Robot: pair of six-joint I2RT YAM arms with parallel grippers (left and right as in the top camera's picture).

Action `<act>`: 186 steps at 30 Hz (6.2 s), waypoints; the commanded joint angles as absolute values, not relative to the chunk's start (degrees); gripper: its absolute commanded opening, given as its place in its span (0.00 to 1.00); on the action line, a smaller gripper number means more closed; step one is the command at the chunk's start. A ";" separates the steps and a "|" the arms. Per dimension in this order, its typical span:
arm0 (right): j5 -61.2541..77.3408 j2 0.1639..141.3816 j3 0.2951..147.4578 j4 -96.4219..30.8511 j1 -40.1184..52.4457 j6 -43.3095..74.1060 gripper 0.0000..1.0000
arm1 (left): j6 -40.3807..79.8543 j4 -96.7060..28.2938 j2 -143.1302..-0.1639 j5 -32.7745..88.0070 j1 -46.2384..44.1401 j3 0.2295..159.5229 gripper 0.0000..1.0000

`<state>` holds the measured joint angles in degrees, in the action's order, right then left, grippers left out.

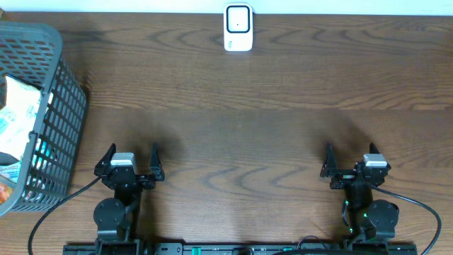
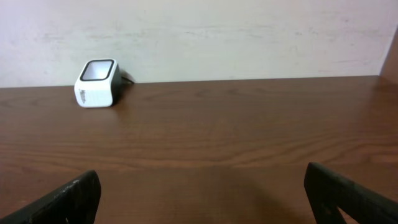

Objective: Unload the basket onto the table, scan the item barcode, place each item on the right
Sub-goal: 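Swing the left gripper over the grey basket and reach down inside, then grasp the white-and-yellow snack bag in the basket with the left gripper, then carry the snack bag to the scanner and drop it on the table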

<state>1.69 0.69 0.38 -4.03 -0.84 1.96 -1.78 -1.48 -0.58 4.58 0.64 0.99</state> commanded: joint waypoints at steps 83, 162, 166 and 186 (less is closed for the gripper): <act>1.50 0.67 0.36 -4.32 -1.08 2.57 0.99 | 11.55 -56.23 -86.96 -9.85 25.41 109.03 0.97; 1.50 0.67 0.36 -4.32 -1.08 2.57 0.99 | 13.61 -42.87 -84.40 1.10 35.97 105.62 0.07; 1.50 0.67 0.36 -4.32 -1.08 2.57 0.99 | 27.20 -43.88 -76.69 6.13 35.73 105.60 0.07; 1.50 0.67 0.36 -4.32 -1.08 2.57 0.99 | 25.34 -43.35 -78.50 32.14 -6.35 105.49 0.07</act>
<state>1.67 0.73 0.38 -4.03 -0.84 1.98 27.03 -42.72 -75.72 34.22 -1.63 105.38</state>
